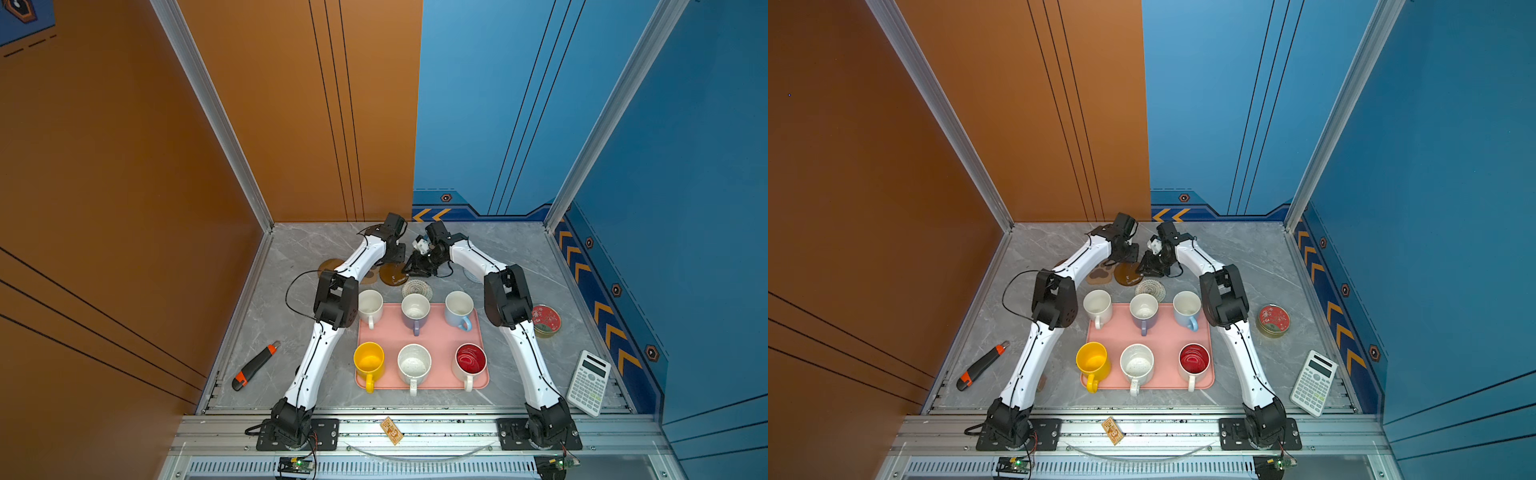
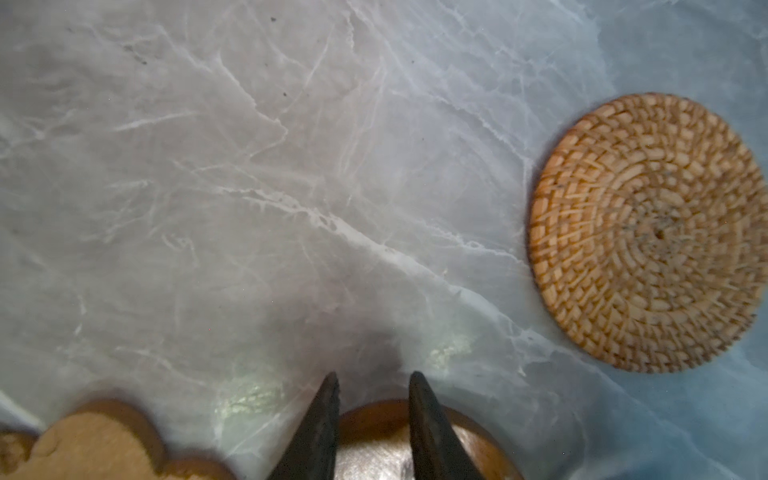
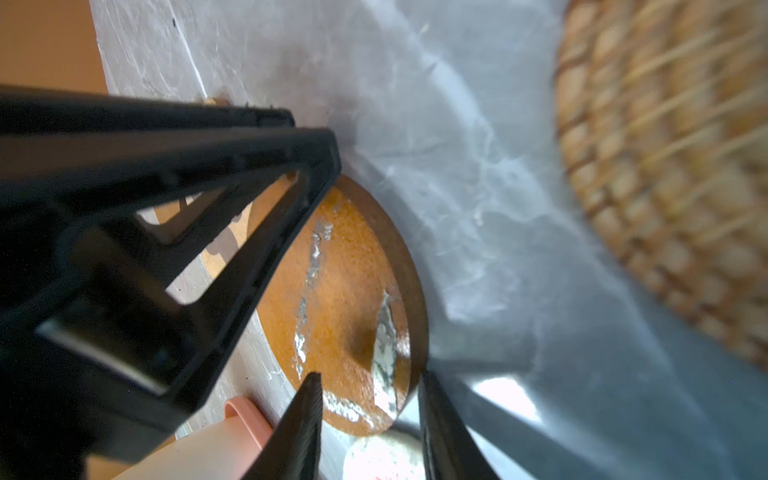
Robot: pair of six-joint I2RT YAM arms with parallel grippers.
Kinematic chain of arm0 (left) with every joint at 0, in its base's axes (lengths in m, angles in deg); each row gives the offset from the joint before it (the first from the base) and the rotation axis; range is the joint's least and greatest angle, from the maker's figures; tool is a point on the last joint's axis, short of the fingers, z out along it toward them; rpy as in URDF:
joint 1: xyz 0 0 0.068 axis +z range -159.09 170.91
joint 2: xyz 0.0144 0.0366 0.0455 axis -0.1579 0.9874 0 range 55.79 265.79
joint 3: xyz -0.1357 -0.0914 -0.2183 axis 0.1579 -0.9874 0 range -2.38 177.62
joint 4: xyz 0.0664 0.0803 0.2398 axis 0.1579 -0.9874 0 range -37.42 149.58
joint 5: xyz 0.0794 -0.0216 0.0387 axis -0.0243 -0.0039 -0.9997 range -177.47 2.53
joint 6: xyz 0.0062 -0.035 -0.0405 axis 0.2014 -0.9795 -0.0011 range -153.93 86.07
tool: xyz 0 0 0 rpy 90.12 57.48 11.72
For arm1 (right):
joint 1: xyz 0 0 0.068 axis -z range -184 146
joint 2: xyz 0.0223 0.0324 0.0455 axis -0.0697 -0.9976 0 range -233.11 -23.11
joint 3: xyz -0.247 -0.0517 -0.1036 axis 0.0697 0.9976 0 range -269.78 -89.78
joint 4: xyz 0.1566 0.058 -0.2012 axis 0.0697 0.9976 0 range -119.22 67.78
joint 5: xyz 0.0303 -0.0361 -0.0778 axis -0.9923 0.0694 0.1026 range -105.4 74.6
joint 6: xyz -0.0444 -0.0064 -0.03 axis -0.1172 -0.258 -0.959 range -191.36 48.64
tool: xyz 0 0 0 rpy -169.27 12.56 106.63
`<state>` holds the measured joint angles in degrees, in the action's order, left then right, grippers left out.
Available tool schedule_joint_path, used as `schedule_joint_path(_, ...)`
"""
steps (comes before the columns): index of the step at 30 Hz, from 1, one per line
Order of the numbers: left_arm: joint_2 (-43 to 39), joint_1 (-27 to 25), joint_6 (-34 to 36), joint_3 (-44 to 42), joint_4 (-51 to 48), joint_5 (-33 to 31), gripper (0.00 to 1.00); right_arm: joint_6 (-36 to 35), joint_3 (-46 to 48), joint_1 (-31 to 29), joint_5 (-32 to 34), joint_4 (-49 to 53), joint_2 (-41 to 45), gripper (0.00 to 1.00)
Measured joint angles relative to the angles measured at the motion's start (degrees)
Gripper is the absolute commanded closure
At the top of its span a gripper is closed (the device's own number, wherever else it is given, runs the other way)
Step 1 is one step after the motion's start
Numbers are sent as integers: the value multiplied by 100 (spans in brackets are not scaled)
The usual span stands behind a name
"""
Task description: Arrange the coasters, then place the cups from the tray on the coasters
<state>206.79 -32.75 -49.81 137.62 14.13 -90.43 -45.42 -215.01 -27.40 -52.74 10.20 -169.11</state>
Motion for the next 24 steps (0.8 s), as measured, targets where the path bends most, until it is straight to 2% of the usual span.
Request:
schedule_joint_path(6,0,4,26,387,-107,-175,67,-61,-31,-9,31,63,20,56)
schedule_joint_path(11,-63,15,55,629,-103,-275,67,-216,-28,120,258,227,225,55)
schedule_joint_path(15,-282,15,66,531,-103,-295,68,-520,-28,205,560,533,627,62)
schedule_joint_path(18,-682,15,66,164,-107,-291,68,-828,-26,195,815,835,960,71)
schedule_joint_path(24,-1537,15,63,-625,-109,-273,68,-1425,17,-26,1333,1537,1049,82)
